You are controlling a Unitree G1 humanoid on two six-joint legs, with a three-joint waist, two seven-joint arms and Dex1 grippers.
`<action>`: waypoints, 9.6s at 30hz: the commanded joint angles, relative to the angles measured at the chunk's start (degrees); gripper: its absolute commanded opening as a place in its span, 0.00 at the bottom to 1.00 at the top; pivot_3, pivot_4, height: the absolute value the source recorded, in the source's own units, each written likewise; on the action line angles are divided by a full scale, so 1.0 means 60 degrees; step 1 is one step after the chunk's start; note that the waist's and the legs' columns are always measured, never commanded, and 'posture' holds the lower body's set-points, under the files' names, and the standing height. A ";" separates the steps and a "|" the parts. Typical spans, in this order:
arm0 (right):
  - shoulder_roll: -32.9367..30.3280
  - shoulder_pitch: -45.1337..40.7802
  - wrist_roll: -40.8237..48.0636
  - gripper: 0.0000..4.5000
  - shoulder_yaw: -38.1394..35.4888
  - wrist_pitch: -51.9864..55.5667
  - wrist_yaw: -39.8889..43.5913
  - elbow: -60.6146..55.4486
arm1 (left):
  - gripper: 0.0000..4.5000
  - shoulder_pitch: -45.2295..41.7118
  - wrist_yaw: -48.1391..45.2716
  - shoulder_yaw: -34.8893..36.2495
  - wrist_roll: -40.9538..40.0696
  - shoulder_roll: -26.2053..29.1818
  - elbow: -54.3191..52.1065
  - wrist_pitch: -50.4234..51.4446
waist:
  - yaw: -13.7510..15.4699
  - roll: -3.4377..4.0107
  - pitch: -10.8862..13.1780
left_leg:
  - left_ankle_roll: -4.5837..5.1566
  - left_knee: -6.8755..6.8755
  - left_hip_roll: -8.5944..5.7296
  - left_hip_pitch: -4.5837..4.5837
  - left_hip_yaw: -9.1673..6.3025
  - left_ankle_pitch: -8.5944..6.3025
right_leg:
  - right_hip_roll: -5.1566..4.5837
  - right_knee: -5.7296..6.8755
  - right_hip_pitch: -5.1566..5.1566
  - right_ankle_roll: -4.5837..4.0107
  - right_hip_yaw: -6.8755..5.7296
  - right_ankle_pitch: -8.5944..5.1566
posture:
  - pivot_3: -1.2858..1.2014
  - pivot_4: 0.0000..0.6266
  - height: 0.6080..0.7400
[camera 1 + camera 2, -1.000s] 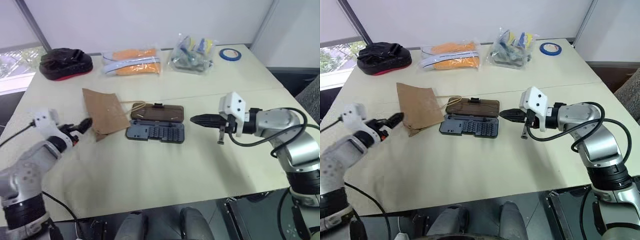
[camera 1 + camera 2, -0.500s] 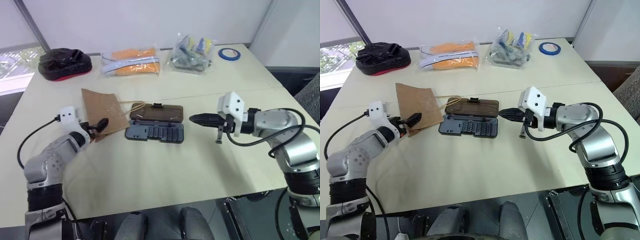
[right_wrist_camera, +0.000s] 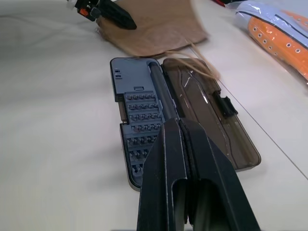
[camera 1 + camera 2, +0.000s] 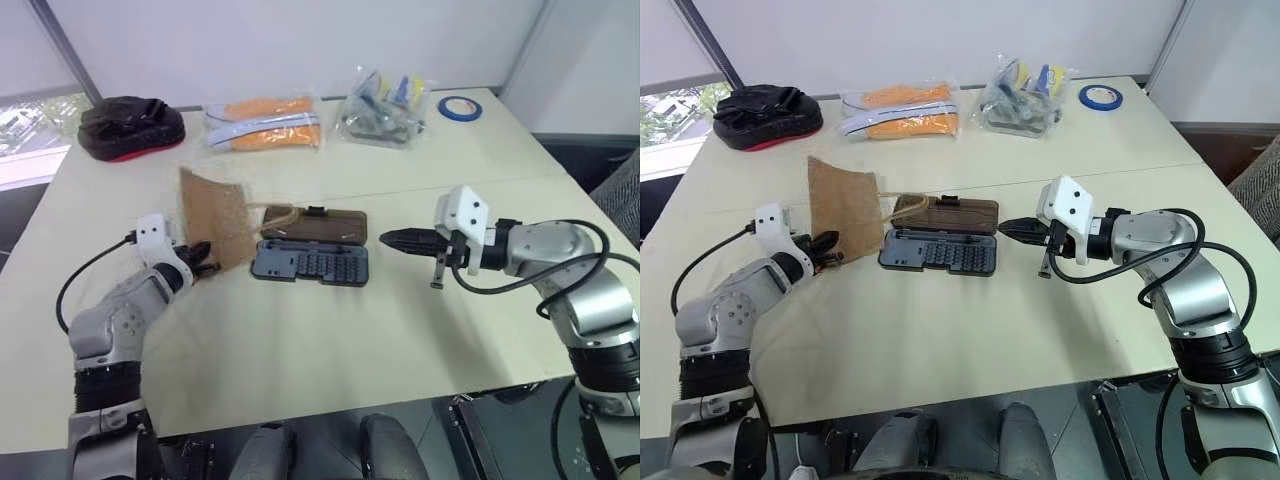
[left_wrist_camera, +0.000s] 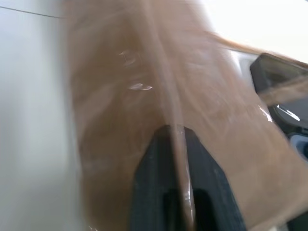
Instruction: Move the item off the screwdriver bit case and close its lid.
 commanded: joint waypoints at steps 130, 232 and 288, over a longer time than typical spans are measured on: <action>0.5369 -0.5587 -0.3333 0.01 0.0908 0.3911 -0.6229 0.9223 | 1.00 0.1473 -0.2437 0.0130 0.0327 0.1923 -0.2893 -0.2359 | -0.0308 0.0004 0.0000 | -0.0011 -0.0017 -0.0002 -0.0007 -0.0016 0.0005 | 0.0000 0.0019 -0.0020 0.0001 -0.0005 0.0002 | 0.52 0.24 1.00; 0.2404 -0.3898 -0.1262 1.00 0.1482 0.4333 -0.3083 0.2960 | 0.01 0.0113 -0.9143 -0.5871 0.1339 0.2744 -0.1057 -0.2743 | -0.0316 0.0011 0.0005 | -0.0008 -0.0025 0.0000 -0.0013 0.0005 0.0004 | 0.0005 0.0013 -0.0034 0.0001 -0.0001 0.0002 | 0.52 0.24 1.00; 0.3983 -0.6177 -0.5230 0.00 0.3120 -0.3559 0.0572 1.2484 | 0.00 0.0557 -0.8267 -0.5669 0.2680 0.1951 -0.0308 -0.4026 | -0.0340 0.0027 -0.0017 | -0.0016 -0.0020 0.0006 0.0163 0.0002 0.0009 | 0.0014 0.0044 0.0122 0.0000 0.0004 0.0001 | 0.52 0.24 1.00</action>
